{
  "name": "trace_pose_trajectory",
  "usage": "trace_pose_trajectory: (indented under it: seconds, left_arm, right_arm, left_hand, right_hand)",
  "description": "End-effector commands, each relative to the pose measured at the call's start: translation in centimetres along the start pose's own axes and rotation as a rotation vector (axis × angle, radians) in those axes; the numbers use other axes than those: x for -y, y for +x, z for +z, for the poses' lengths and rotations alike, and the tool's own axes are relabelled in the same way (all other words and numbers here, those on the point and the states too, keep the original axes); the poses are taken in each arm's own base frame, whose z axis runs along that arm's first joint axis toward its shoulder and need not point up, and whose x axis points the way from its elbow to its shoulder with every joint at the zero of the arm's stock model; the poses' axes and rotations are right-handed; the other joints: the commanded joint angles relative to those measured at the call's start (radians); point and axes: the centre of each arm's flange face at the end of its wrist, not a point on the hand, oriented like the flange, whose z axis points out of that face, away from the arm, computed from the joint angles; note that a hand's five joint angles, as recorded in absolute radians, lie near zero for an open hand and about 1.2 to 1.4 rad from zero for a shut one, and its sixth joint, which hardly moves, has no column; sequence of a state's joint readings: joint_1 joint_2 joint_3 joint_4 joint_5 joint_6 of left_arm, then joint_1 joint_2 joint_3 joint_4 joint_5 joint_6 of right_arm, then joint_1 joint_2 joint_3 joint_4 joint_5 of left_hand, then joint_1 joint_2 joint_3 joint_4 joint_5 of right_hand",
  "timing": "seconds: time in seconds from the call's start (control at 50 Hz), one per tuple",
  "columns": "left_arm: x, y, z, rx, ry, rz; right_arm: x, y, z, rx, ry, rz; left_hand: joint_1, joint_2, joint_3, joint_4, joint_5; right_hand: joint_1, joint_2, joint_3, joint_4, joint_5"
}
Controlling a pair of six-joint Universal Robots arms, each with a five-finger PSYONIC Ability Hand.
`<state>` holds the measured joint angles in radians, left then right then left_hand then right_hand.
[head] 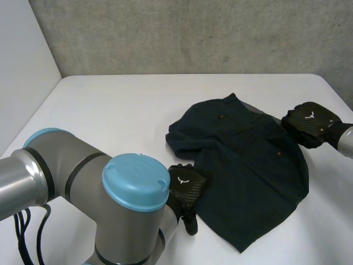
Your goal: Fold the shorts.
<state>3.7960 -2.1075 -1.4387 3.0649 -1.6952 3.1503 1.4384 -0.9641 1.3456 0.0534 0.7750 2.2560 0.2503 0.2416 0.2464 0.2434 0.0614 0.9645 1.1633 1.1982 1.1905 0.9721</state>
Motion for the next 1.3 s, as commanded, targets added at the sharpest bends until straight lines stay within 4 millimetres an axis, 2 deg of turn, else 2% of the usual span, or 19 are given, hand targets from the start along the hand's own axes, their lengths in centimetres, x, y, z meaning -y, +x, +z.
trace_pose_trajectory:
  seconds: [0.02, 0.08, 0.16, 0.26, 0.56, 0.78, 1.14, 1.3]
  left_arm:
    - [-0.4, 1.6, -0.6, -0.043, 0.001, 0.005]
    - [0.0, 2.8, -0.8, -0.072, 0.024, 0.018]
    - [0.0, 3.5, 0.1, -0.086, 0.025, 0.026]
    - [-0.4, 4.4, 0.6, -0.113, 0.022, 0.035]
    - [-1.6, 6.6, 1.2, -0.199, 0.026, 0.054]
    - [-2.2, 7.1, 2.7, -0.21, 0.034, 0.063]
    - [-2.9, 7.2, 3.7, -0.205, 0.026, 0.068]
    - [-3.0, 7.2, 3.8, -0.204, 0.024, 0.068]
  right_arm:
    - [4.3, -1.7, -0.8, -0.03, -0.073, 0.111]
    - [5.1, -2.2, -0.8, -0.053, -0.092, 0.151]
    - [6.2, -2.8, -1.4, -0.068, -0.093, 0.179]
    - [6.7, -3.5, -2.3, -0.064, -0.094, 0.189]
    - [5.7, -4.7, -2.7, -0.067, -0.1, 0.195]
    - [5.5, -5.0, -2.7, -0.062, -0.103, 0.2]
    - [5.5, -5.3, -3.2, -0.062, -0.1, 0.2]
    - [5.6, -5.4, -3.4, -0.062, -0.1, 0.201]
  left_hand:
    - [-0.028, -0.019, -0.024, -0.021, -0.014]
    - [-0.051, -0.043, -0.048, -0.045, -0.037]
    - [-0.069, -0.06, -0.065, -0.062, -0.055]
    - [-0.075, -0.066, -0.071, -0.068, -0.061]
    - [-0.046, -0.037, -0.042, -0.039, -0.031]
    - [0.01, 0.019, 0.014, 0.017, 0.025]
    - [0.254, 0.262, 0.258, 0.261, 0.268]
    - [0.565, 0.573, 0.569, 0.572, 0.579]
  right_hand:
    - [0.432, 0.233, 0.198, 0.206, 0.25]
    - [0.432, 0.233, 0.198, 0.206, 0.25]
    - [0.432, 0.233, 0.198, 0.206, 0.25]
    - [0.432, 0.233, 0.198, 0.206, 0.25]
    - [0.432, 0.233, 0.198, 0.206, 0.25]
    - [0.432, 0.233, 0.198, 0.206, 0.25]
    - [0.432, 0.233, 0.198, 0.206, 0.25]
    - [0.432, 0.233, 0.198, 0.206, 0.25]
